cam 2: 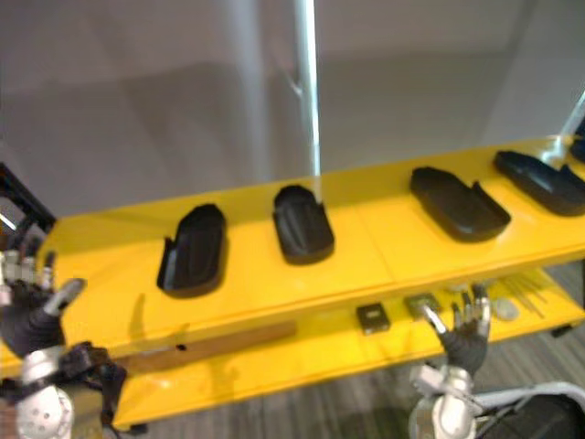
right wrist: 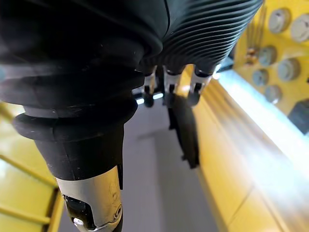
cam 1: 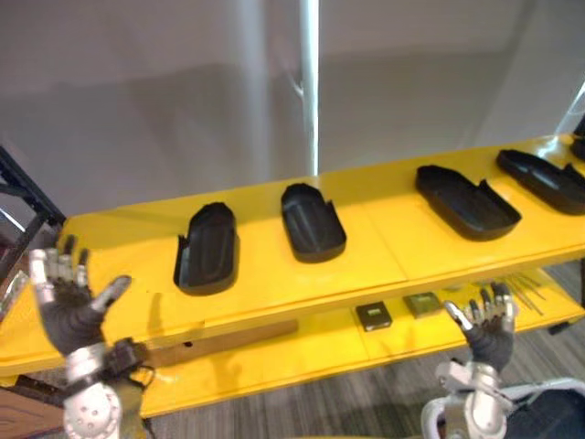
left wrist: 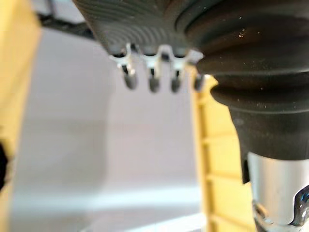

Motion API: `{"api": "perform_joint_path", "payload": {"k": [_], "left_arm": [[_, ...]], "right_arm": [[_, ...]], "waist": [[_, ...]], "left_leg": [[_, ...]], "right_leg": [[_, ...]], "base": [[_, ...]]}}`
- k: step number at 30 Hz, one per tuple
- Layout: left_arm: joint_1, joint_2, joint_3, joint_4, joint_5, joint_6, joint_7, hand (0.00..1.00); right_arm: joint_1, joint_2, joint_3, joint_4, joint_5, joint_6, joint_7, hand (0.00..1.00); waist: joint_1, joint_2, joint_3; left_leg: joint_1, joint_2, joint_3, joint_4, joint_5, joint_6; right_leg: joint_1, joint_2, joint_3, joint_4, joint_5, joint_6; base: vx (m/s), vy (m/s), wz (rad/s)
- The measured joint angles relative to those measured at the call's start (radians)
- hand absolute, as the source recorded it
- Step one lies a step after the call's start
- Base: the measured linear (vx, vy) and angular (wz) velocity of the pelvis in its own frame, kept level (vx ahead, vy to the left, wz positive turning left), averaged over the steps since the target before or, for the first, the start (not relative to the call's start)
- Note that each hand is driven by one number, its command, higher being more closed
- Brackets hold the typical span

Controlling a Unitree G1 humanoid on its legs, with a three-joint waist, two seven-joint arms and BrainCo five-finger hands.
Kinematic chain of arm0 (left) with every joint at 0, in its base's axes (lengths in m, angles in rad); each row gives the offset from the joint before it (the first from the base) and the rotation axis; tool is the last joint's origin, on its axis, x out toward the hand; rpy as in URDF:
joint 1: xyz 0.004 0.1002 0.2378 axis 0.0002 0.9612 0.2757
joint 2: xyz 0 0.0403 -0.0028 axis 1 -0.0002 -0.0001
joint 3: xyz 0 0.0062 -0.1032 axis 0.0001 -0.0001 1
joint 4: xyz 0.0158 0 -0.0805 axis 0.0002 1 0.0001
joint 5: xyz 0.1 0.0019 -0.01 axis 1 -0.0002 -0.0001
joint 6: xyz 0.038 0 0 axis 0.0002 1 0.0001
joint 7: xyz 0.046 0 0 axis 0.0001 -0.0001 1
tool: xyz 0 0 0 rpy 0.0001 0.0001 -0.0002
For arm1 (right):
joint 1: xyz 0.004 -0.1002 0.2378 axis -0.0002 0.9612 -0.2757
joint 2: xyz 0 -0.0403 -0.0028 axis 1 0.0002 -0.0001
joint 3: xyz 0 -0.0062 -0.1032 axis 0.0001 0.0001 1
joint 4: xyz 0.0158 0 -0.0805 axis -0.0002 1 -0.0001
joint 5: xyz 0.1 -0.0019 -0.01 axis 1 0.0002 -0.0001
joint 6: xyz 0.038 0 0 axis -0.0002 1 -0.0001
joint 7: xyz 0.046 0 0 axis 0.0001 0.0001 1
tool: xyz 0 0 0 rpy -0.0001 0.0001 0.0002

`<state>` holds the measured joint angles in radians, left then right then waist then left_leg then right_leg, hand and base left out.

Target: Walk over and take plastic housings, then place them on the shelf

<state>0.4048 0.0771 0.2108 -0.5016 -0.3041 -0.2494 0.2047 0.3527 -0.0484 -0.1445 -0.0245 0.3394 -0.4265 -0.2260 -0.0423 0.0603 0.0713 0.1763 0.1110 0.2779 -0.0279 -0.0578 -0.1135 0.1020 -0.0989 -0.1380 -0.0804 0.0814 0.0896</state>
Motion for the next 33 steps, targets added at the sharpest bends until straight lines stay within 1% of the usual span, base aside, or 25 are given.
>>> {"api": "perform_joint_path", "payload": {"k": [2,3,4,5,6,8,9,10,11,13,14,16,17,19,20,22,23,25,26,27,28,30,31,32,33], "left_arm": [[-0.004,-0.007,-0.019,0.017,0.011,0.046,-0.008,1.00],[-0.004,-0.007,-0.035,0.038,0.038,0.085,-0.006,1.00],[-0.006,-0.007,-0.041,0.052,0.045,0.099,-0.002,1.00],[-0.015,-0.005,-0.051,0.076,0.054,0.140,0.013,1.00],[-0.026,-0.001,-0.059,0.097,0.121,0.180,0.035,1.00],[-0.045,0.019,-0.064,0.117,0.241,0.247,0.067,1.00],[-0.051,0.034,-0.064,0.121,0.273,0.264,0.072,1.00],[-0.057,0.081,-0.063,0.126,0.350,0.304,0.098,1.00],[-0.058,0.088,-0.062,0.127,0.365,0.312,0.101,1.00],[-0.078,0.146,-0.052,0.130,0.442,0.362,0.104,1.00],[-0.084,0.157,-0.051,0.130,0.453,0.370,0.101,1.00],[-0.102,0.182,-0.036,0.130,0.552,0.404,0.060,1.00],[-0.103,0.194,-0.034,0.130,0.565,0.409,0.050,1.00],[-0.103,0.246,-0.032,0.130,0.642,0.411,-0.004,1.00],[-0.103,0.260,-0.031,0.130,0.658,0.411,-0.020,1.00],[-0.104,0.316,-0.024,0.130,0.710,0.411,-0.081,1.00],[-0.104,0.330,-0.020,0.130,0.717,0.410,-0.098,1.00],[-0.106,0.392,-0.014,0.130,0.719,0.406,-0.164,1.00],[-0.107,0.407,-0.010,0.129,0.720,0.401,-0.185,1.00],[-0.111,0.436,0.001,0.129,0.719,0.390,-0.234,1.00],[-0.113,0.450,0.011,0.128,0.719,0.385,-0.258,1.00],[-0.131,0.518,0.030,0.124,0.707,0.355,-0.383,1.00],[-0.131,0.523,0.032,0.122,0.706,0.353,-0.391,1.00],[-0.131,0.575,0.036,0.097,0.691,0.342,-0.477,1.00],[-0.132,0.581,0.038,0.094,0.685,0.339,-0.488,1.00]], "right_arm": [[-0.003,0.000,0.012,0.006,-0.002,0.000,-0.018,0.00],[-0.004,-0.001,0.021,0.015,-0.005,0.000,-0.026,0.00],[-0.004,-0.001,0.025,0.019,-0.010,0.000,-0.030,0.00],[-0.005,-0.001,0.036,0.028,-0.014,0.000,-0.039,0.00],[-0.006,-0.001,0.045,0.038,-0.019,0.000,-0.045,0.00],[-0.006,-0.002,0.052,0.039,-0.019,0.000,-0.058,0.00],[-0.006,-0.003,0.052,0.039,-0.019,0.000,-0.061,0.00],[-0.007,-0.010,0.054,0.039,-0.019,0.000,-0.064,0.00],[-0.007,-0.012,0.055,0.039,-0.019,0.000,-0.065,0.00],[-0.004,-0.028,0.058,0.039,-0.017,0.000,-0.075,0.00],[-0.004,-0.030,0.058,0.039,-0.014,0.000,-0.078,0.00],[-0.005,-0.034,0.058,0.038,-0.007,0.000,-0.076,0.00],[-0.005,-0.036,0.057,0.038,-0.005,0.000,-0.075,0.00],[-0.006,-0.055,0.056,0.038,0.008,0.000,-0.071,0.00],[-0.007,-0.062,0.054,0.037,0.009,0.000,-0.068,0.00],[-0.017,-0.084,0.038,0.033,0.012,0.000,-0.052,0.00],[-0.022,-0.091,0.037,0.032,0.014,0.000,-0.052,0.00],[-0.037,-0.119,0.031,0.030,0.022,0.010,-0.037,0.00],[-0.042,-0.124,0.028,0.030,0.023,0.013,-0.035,0.00],[-0.051,-0.130,0.021,0.028,0.031,0.016,-0.033,0.00],[-0.054,-0.134,0.016,0.027,0.031,0.018,-0.034,0.00],[-0.058,-0.153,-0.005,0.025,0.031,0.033,-0.033,0.00],[-0.058,-0.155,-0.005,0.025,0.031,0.034,-0.033,0.00],[-0.065,-0.174,-0.007,0.025,0.031,0.043,-0.033,0.00],[-0.065,-0.175,-0.008,0.025,0.031,0.043,-0.033,0.00]], "waist": [[0.001,-0.005,0.006],[0.002,-0.009,0.009],[0.002,-0.011,0.010],[0.001,-0.017,0.016],[0.001,-0.018,0.020],[0.001,-0.033,0.038],[0.001,-0.036,0.041],[0.001,-0.042,0.045],[0.001,-0.042,0.045],[0.000,-0.041,0.045],[0.000,-0.040,0.046],[-0.001,-0.033,0.050],[-0.001,-0.031,0.052],[-0.001,-0.022,0.057],[-0.001,-0.020,0.058],[-0.001,-0.015,0.061],[-0.001,-0.014,0.061],[0.000,-0.011,0.063],[0.000,-0.010,0.064],[0.000,-0.007,0.065],[-0.001,-0.005,0.066],[0.002,0.002,0.069],[0.002,0.003,0.070],[0.001,0.010,0.070],[0.001,0.011,0.069]], "left_leg": [[-0.001,0.001,-0.002,0.000,0.000,0.000],[-0.001,0.001,-0.002,0.000,0.000,0.000],[-0.001,0.001,-0.002,0.000,0.000,0.000],[-0.001,0.000,-0.002,0.000,-0.001,0.001],[-0.001,0.000,-0.002,0.000,-0.001,0.001],[-0.001,0.000,-0.001,0.000,-0.001,0.001],[-0.001,0.000,-0.001,0.000,-0.001,0.001],[-0.002,0.001,0.002,-0.001,-0.002,0.001],[-0.002,0.001,0.002,-0.001,-0.003,0.001],[-0.003,0.000,0.007,0.000,-0.004,0.002],[-0.003,-0.001,0.008,0.000,-0.004,0.002],[-0.002,0.000,0.011,0.001,-0.006,0.003],[-0.002,0.001,0.011,0.001,-0.007,0.003],[-0.002,0.002,0.013,0.002,-0.008,0.003],[-0.002,0.002,0.014,0.002,-0.008,0.003],[-0.001,0.004,0.016,0.004,-0.009,0.004],[-0.001,0.004,0.017,0.004,-0.009,0.004],[0.000,0.004,0.019,0.005,-0.009,0.005],[0.000,0.004,0.019,0.005,-0.009,0.005],[0.000,0.004,0.020,0.005,-0.009,0.005],[0.000,0.004,0.020,0.006,-0.009,0.005],[-0.001,0.004,0.019,0.006,-0.009,0.005],[-0.001,0.004,0.019,0.006,-0.009,0.005],[-0.001,0.004,0.019,0.006,-0.010,0.005],[-0.001,0.004,0.019,0.006,-0.010,0.006]], "right_leg": [[0.001,0.001,-0.002,0.000,0.000,0.000],[0.001,0.001,-0.002,0.000,0.000,0.000],[0.001,0.001,-0.002,0.000,0.000,0.000],[0.001,0.000,-0.002,0.000,0.000,0.001],[0.001,0.000,-0.002,0.000,0.000,0.001],[-0.001,0.000,-0.001,0.000,0.000,0.001],[-0.001,0.000,-0.001,0.000,0.000,0.001],[-0.004,0.001,0.001,0.000,0.000,0.001],[-0.005,0.001,0.001,0.000,0.000,0.001],[-0.012,0.000,0.005,0.000,0.000,0.001],[-0.013,0.000,0.006,0.000,0.001,0.001],[-0.014,0.001,0.007,0.000,0.001,0.001],[-0.014,0.002,0.008,0.000,0.001,0.001],[-0.014,0.004,0.009,0.000,0.001,0.001],[-0.014,0.004,0.009,0.000,0.001,0.001],[-0.014,0.005,0.011,0.000,0.001,0.001],[-0.014,0.005,0.012,0.000,0.001,0.001],[-0.014,0.005,0.013,0.000,0.001,0.001],[-0.014,0.005,0.013,0.000,0.001,0.001],[-0.014,0.005,0.014,0.000,0.001,0.001],[-0.014,0.005,0.014,0.000,0.001,0.001],[-0.014,0.005,0.014,0.000,0.001,0.001],[-0.014,0.005,0.014,0.000,0.001,0.001],[-0.015,0.005,0.013,0.000,0.001,0.001],[-0.015,0.006,0.013,0.000,0.001,0.001]], "base": [[0.01,-0.001,0.03],[0.00,0.000,0.00],[0.00,0.000,0.00],[0.00,0.000,0.00],[0.00,0.000,0.00],[0.00,0.000,0.00],[0.00,0.000,0.00],[0.00,0.000,0.00],[0.02,0.000,-0.06],[0.03,0.008,-0.05],[0.00,0.000,0.00],[0.00,0.001,-0.02],[0.00,0.000,0.00],[0.00,0.000,0.00],[0.00,0.000,0.00],[0.00,0.000,0.00],[0.00,0.000,0.00],[0.00,0.000,0.00],[0.00,0.000,0.00],[0.00,0.000,0.00],[0.00,0.000,0.00],[0.00,0.000,0.00],[0.00,0.000,0.00],[0.00,0.000,0.00],[0.00,0.000,0.00]]}}
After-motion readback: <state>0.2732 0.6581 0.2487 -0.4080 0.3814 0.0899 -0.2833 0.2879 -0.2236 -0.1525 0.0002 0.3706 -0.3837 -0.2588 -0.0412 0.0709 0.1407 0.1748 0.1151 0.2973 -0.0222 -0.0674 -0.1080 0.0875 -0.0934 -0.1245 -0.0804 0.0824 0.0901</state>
